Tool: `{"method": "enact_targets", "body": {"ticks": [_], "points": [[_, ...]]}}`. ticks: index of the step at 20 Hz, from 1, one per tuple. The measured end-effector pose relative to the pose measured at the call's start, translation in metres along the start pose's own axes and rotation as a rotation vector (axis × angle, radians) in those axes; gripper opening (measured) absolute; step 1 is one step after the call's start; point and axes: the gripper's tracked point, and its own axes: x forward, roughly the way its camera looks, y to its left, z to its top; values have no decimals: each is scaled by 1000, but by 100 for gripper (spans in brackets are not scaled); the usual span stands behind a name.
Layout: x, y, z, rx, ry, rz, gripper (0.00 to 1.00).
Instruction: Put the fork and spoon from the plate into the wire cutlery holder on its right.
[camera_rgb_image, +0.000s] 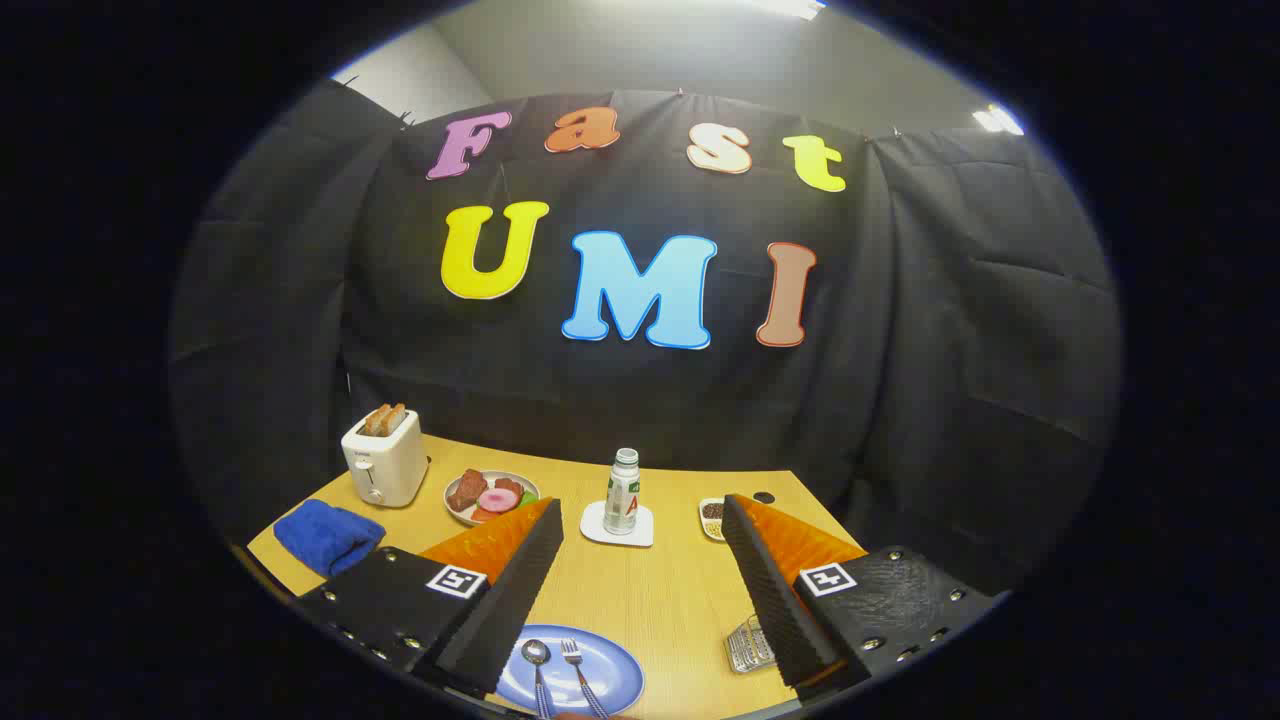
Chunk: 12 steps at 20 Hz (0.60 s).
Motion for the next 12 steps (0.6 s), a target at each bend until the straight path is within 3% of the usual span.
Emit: {"method": "enact_targets", "body": {"ticks": [12], "points": [[-2,9,25,26,-87,14,98]]}}
